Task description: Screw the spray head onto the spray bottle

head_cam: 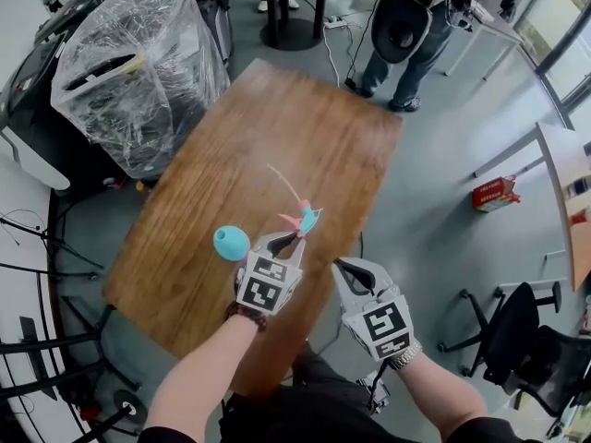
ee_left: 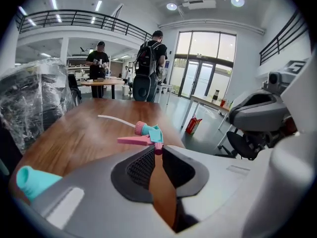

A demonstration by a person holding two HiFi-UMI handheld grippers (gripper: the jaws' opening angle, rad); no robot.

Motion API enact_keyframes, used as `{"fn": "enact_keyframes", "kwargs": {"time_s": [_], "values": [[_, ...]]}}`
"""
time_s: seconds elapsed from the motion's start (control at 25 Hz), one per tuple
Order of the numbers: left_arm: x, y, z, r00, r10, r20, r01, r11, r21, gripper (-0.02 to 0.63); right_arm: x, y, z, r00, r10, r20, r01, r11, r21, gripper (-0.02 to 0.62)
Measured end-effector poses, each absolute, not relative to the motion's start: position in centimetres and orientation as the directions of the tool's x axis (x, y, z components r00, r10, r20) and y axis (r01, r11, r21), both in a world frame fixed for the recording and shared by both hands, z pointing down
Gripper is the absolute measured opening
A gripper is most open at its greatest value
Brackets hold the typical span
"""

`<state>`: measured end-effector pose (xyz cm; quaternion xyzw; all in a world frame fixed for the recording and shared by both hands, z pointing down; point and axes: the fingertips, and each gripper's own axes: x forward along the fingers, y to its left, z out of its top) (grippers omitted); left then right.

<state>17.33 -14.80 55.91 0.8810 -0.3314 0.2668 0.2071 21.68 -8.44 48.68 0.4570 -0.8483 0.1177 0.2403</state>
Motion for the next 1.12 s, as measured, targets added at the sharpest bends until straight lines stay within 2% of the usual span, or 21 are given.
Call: {"fn": "enact_keyframes", "kwargs": {"time_s": [0.16,0.2,0.32,0.56,0.84,1.12], "values": [[16.7,-12.4,53.3,0.689,-0.437,0.578,-0.654,-0.719,0.236,0.066,20.6,-7.8,47.6,-0.451,-0.717,0.532,-0.791,0.597,0.134,0.002],[16.4,-11.9,52.6,0.701,-0.429,0.569,-0.643,-0.725,0.245,0.066,20.3,-7.6,47.4,-0.445,-0.714,0.541,-0.772,0.612,0.173,0.084],[15.2,-10.4,50.5,0.733,-0.408,0.545,-0.613,-0.743,0.268,0.066,19.3,-7.1,47.0,-0.403,-0.718,0.567,-0.693,0.644,0.323,0.123],[13.3,-8.4,47.2,0.783,-0.368,0.502,-0.561,-0.766,0.313,0.066,16.2,-7.4,45.4,-0.313,-0.769,0.556,-0.404,0.638,0.655,0.197],[11.8,-7.1,44.6,0.819,-0.334,0.466,-0.523,-0.768,0.369,0.066,13.3,-8.6,44.6,-0.265,-0.816,0.514,-0.093,0.552,0.829,0.209],[11.1,-6.1,43.0,0.847,-0.305,0.435,-0.491,-0.763,0.421,0.066,12.2,-9.8,45.5,-0.223,-0.829,0.512,0.108,0.501,0.859,0.208]]}}
